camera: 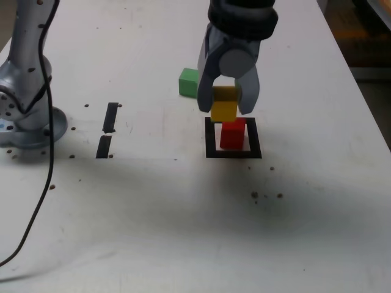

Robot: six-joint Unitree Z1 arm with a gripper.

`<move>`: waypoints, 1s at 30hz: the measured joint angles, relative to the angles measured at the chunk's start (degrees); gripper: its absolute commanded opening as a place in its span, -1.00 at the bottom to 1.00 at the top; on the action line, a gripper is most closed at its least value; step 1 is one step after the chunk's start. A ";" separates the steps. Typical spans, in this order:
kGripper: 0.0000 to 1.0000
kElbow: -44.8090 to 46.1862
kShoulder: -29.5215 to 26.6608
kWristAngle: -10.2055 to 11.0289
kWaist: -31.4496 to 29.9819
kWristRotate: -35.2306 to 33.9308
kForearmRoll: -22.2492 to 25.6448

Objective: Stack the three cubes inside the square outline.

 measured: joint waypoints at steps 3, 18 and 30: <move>-0.69 2.22 0.01 -1.18 0.02 0.56 -2.42; -0.68 3.99 1.73 -1.07 1.18 2.14 -8.13; -0.66 4.91 1.62 0.61 2.40 3.02 -8.17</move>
